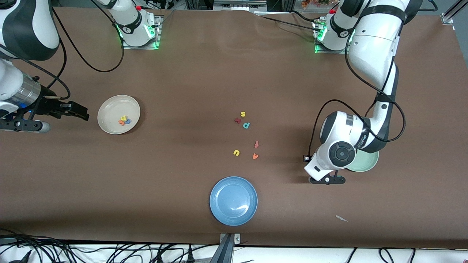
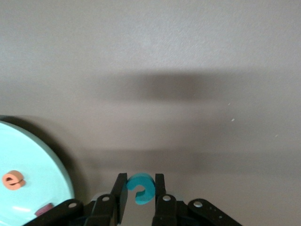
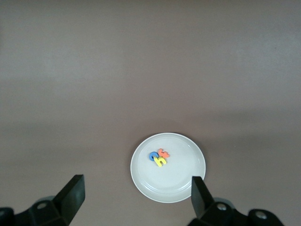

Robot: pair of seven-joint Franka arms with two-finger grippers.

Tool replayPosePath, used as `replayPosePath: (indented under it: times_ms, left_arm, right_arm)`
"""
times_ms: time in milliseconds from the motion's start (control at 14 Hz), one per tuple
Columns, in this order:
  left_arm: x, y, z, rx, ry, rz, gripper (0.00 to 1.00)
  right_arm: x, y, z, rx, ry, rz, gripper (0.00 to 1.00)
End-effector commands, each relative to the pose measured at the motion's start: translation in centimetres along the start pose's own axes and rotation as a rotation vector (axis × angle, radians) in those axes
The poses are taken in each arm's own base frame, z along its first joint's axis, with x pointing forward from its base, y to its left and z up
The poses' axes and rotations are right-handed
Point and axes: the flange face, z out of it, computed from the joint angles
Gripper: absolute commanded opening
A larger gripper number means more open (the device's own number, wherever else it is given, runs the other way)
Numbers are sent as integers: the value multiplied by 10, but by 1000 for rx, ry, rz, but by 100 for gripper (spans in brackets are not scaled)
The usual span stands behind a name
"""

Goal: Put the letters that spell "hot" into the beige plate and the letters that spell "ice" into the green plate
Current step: 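Carry the cyan c to the green plate and open the left gripper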

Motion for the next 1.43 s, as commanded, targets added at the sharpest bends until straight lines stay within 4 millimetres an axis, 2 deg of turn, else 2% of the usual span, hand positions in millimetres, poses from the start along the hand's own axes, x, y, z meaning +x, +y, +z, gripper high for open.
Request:
replayPosePath:
  times_ms: [0,286,501,572,716,1002,1073,1145,1216,1288,1360]
  left_arm:
    - [-14,-30,-13,14,-10,65,17]
    - [-24,-75,-23,17,-16,138,17]
    - [-35,-101,-19,19,-15,175,17]
    - [-39,-103,-15,28,1,186,17]
    - [-44,-124,-1,52,21,186,17]
    - [-55,-138,31,58,72,236,19]
    - [-55,-146,36,77,76,243,29]
    - [-54,-151,36,85,73,245,46]
    - [-54,-155,35,87,69,283,77]
    - [-52,-164,33,86,69,338,100]
    - [-50,-176,29,88,69,359,100]
  right_arm:
    - [0,-3,-5,17,-20,4,100]
    - [-1,-3,-4,18,-22,10,100]
    - [-1,-3,-4,18,-23,15,100]
    - [-1,-3,-4,18,-25,18,100]
    - [-1,-3,-2,17,-29,18,100]
    - [-3,-2,0,16,-43,20,100]
    - [-3,-2,0,16,-43,18,100]
    - [-3,-2,0,16,-43,18,100]
    - [-3,-3,0,16,-43,17,100]
    - [-3,-3,0,16,-43,17,100]
    - [-3,-3,0,16,-43,17,100]
